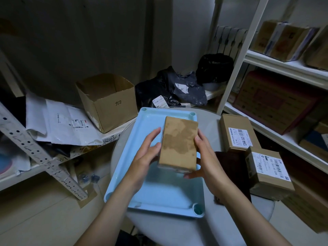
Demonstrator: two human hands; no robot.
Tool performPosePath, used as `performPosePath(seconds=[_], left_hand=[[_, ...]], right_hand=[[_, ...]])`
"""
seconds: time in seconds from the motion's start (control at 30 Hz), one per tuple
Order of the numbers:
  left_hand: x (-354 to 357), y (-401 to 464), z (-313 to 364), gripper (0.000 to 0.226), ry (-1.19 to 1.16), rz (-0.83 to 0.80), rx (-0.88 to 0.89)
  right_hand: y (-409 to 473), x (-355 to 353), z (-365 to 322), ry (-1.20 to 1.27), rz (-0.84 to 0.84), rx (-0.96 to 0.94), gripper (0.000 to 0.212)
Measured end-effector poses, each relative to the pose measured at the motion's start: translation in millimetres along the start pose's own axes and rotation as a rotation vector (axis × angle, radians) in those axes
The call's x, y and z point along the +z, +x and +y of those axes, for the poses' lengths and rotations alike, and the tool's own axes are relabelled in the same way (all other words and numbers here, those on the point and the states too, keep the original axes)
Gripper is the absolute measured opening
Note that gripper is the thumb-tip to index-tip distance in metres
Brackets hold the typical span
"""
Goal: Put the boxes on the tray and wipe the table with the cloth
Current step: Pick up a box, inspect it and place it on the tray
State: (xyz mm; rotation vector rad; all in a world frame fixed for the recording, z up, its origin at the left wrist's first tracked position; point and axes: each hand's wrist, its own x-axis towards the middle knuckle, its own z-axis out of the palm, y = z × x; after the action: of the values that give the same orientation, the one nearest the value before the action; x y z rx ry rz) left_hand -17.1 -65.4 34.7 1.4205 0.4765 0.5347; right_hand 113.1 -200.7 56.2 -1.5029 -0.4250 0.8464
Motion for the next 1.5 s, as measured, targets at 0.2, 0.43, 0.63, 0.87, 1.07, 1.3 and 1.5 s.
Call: performPosePath(seconds=[0.2,0.43,0.63,0.87,1.07,1.3,1.5], left_hand=[[2.5,1.7,6.9,0.036,-0.104,0.0,-0.081],[13.3,3.9,9.6,0.074,0.028,0.184,-0.063],[8.9,3.8,3.3,0.059,-0.01,0.129,-0.108],[11.7,4.2,-0.8,0.048,-0.114,0.176,-0.059],[12.0,12.2,-1.7,0.023,-0.144,0.259,-0.064],[8.5,8.8,-6.0,0.03,-0.13,0.192,-0.083],[0.7,6.0,-0.9,0.022,-0.138,0.275,-0.04]], right_hand=[[-0.2,2.8,4.3,0.072,-0.04,0.028,0.062],[1.6,-0.9,7.6,0.228,-0.093,0.039,0.043],[2.1,-4.6,5.8,0.217,0.003,0.004,0.039],[-12.3,-8.7,4.4,0.037,0.135,-0.206,0.044],[-27.7,-8.1,11.2,0.077,0.129,-0.334,0.054],[-27.9,-6.4,9.1,0.104,0.098,-0.333,0.057],[-26.9,-14.2,11.9,0.101,0.065,-0.356,0.044]])
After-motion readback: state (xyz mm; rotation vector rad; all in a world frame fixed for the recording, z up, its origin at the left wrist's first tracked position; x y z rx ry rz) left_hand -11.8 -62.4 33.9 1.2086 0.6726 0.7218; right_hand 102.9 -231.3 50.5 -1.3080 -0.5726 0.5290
